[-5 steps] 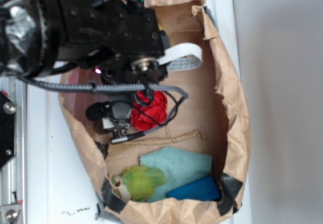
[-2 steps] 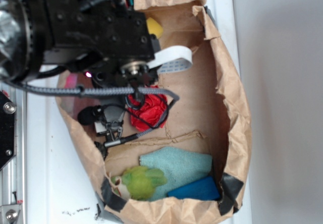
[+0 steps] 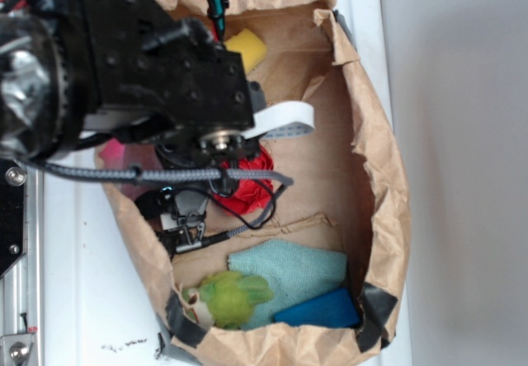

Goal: Grab the rock.

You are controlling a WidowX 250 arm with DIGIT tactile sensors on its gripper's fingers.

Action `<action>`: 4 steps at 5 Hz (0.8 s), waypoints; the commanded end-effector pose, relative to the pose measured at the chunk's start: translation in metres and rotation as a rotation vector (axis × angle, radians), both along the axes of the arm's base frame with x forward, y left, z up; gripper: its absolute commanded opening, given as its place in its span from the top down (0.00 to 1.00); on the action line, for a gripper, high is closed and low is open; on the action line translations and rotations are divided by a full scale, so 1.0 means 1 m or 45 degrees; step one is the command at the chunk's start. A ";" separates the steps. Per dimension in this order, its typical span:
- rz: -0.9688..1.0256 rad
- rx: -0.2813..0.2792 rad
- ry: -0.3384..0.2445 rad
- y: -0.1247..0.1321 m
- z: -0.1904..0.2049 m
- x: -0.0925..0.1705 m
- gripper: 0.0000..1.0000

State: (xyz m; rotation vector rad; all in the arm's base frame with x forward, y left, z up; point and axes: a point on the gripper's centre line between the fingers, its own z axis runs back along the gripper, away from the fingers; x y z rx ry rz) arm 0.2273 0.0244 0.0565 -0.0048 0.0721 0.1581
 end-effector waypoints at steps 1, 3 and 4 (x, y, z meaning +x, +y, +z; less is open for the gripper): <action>-0.030 0.011 -0.036 -0.011 -0.002 0.005 0.00; -0.039 0.005 -0.023 -0.020 -0.003 0.006 0.00; -0.040 0.008 -0.025 -0.021 -0.004 0.009 0.00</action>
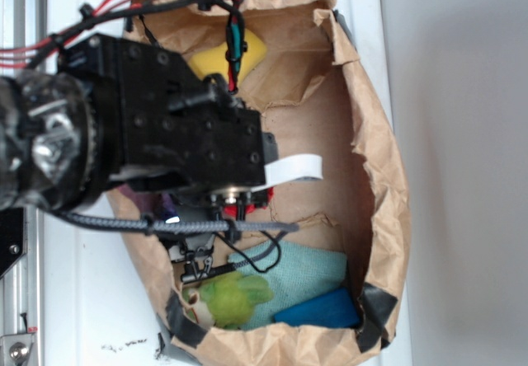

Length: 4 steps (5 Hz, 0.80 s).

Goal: Grab the rock.

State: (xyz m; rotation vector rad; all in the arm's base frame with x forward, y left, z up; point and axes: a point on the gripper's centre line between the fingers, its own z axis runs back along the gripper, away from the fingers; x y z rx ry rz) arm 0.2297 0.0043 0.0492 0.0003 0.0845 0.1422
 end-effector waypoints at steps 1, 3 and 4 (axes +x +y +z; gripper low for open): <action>-0.028 0.010 -0.036 -0.001 -0.001 0.007 0.00; -0.041 -0.005 -0.044 -0.004 -0.007 0.004 0.00; -0.053 -0.007 -0.045 -0.008 -0.015 0.006 0.00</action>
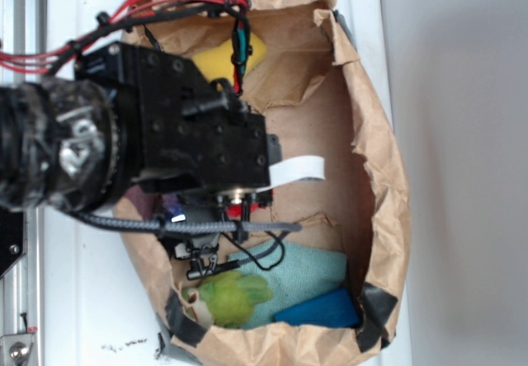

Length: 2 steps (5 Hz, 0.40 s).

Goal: Grab the rock.

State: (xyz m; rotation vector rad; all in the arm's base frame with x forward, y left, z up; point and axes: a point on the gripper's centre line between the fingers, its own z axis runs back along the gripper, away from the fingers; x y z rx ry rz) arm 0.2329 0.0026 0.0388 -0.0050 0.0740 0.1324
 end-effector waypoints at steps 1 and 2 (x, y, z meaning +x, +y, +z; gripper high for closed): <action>-0.055 0.005 -0.024 -0.009 -0.008 0.000 0.00; -0.087 0.036 -0.029 -0.009 -0.009 -0.001 0.00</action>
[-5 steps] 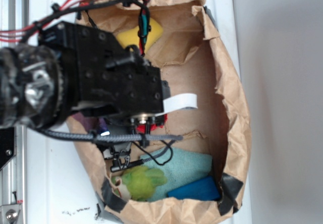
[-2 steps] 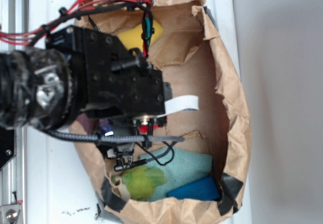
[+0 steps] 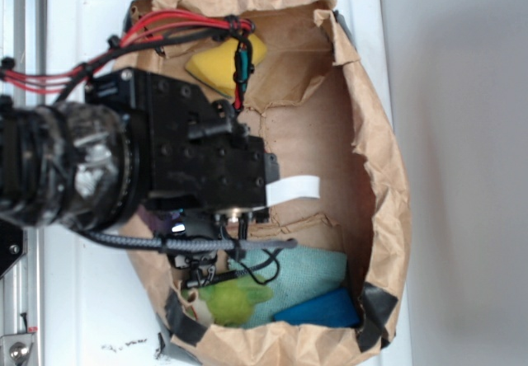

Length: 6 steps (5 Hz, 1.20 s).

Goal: Grab the rock.

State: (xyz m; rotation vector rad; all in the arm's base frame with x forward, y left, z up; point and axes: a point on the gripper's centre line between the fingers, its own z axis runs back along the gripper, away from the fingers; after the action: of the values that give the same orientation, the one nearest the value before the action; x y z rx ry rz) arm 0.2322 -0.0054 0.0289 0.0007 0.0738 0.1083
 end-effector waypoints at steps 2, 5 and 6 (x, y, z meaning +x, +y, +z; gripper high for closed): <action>-0.086 0.046 -0.029 0.001 0.002 0.002 0.00; -0.091 0.141 -0.037 -0.002 -0.007 -0.001 0.00; -0.121 0.146 -0.028 -0.001 -0.007 0.000 0.00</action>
State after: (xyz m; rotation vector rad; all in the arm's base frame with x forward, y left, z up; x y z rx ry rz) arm 0.2328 -0.0055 0.0213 0.1149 0.0568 0.0402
